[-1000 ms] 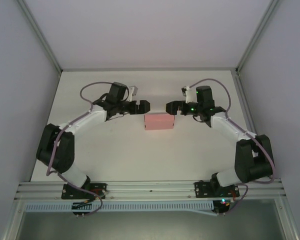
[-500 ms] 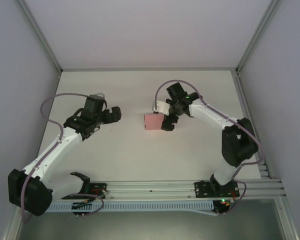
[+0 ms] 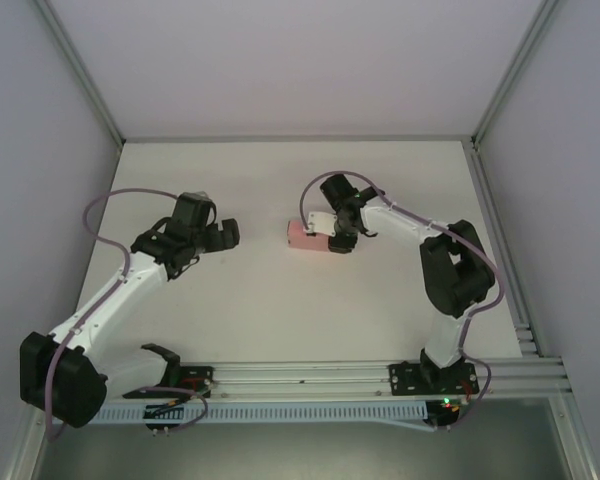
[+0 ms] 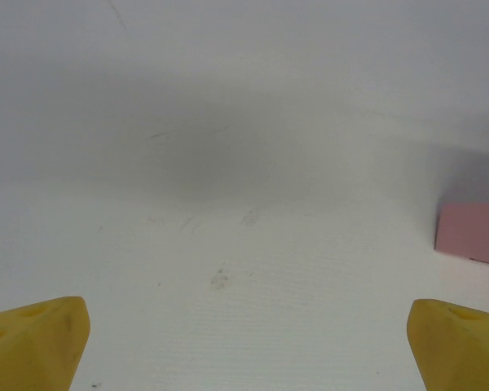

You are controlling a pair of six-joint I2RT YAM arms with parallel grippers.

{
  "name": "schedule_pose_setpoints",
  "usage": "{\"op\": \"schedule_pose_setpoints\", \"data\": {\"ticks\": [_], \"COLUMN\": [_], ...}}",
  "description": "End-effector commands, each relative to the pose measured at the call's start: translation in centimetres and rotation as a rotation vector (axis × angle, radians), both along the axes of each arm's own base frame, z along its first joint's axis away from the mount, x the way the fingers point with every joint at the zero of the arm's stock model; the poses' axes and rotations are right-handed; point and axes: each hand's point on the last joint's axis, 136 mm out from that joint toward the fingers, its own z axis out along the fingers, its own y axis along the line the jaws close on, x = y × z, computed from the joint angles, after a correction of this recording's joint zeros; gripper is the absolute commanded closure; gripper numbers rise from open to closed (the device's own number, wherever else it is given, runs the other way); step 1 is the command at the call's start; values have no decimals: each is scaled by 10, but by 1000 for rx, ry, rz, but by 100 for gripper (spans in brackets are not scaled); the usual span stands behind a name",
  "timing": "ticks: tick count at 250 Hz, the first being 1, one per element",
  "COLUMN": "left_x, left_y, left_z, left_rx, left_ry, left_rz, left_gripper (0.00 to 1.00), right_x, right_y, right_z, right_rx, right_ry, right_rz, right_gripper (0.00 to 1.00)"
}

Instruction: Assemble paper box

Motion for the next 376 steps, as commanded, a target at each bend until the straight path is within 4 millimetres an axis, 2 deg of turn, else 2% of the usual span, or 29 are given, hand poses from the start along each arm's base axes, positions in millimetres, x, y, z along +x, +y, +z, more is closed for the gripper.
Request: {"op": "schedule_pose_setpoints", "data": {"ticks": [1, 29, 67, 93, 109, 125, 141, 159, 178, 183, 190, 212, 232, 255, 266, 291, 307, 319, 334, 354, 365, 376], "left_x": [-1, -2, -5, -7, -8, -8, -8, -7, -7, -7, -6, -6, -4, 0, 3, 16, 27, 34, 43, 49, 50, 50], "left_y": [6, 8, 13, 18, 19, 20, 20, 19, 19, 19, 19, 18, 18, 18, 19, 29, 48, 62, 81, 106, 116, 125], "left_z": [1, 4, 8, 9, 9, 9, 10, 11, 10, 11, 11, 12, 12, 18, 22, 38, 46, 48, 49, 45, 42, 38], "left_rx": [15, 14, 12, 20, 22, 26, 27, 25, 26, 27, 26, 26, 25, 19, 17, 37, 95, 147, 207, 260, 286, 308], "left_ry": [-1, -10, -26, -30, -32, -31, -34, -37, -37, -38, -40, -41, -48, -75, -94, -182, -255, -313, -400, -507, -566, -614], "left_rz": [22, 34, 57, 77, 80, 81, 80, 76, 76, 75, 76, 75, 76, 82, 89, 121, 185, 221, 277, 342, 360, 379], "left_gripper": [0, 0, 1, 0, 0, 0, 0, 0, 0, 0, 0, 0, 0, 0, 0, 0, 0, 0, 0, 0, 0, 0], "right_x": [13, 27, 49, 48, 39, 27, 12, -8, -25, -31, -37, -56, -70, -70, -61, -35, -17, 0, 15, 26, 28, 29], "right_y": [6, 7, 1, -3, -5, -6, -6, -5, -5, -4, -3, 0, 7, 11, 9, -17, -47, -79, -117, -161, -183, -196], "right_z": [24, 29, 30, 23, 13, 5, -4, -15, -16, -15, -12, 0, 19, 50, 73, 122, 142, 151, 149, 131, 120, 108], "right_rx": [24, 26, -103, -198, -244, -271, -271, -263, -244, -228, -209, -119, -24, 92, 166, 371, 517, 599, 659, 681, 724, 801], "right_ry": [-106, -202, -443, -565, -580, -574, -549, -513, -494, -477, -458, -370, -332, -378, -443, -541, -541, -578, -636, -706, -737, -737], "right_rz": [-35, -101, -165, -155, -134, -115, -83, -23, 0, 3, -3, -19, -26, -64, -128, -373, -562, -718, -867, -1006, -1078, -1119], "right_gripper": [61, 60, 68, 67, 61, 60, 49, 31, 16, 8, 0, 0, 0, 0, 0, 0, 0, 0, 0, 0, 0, 0]}}
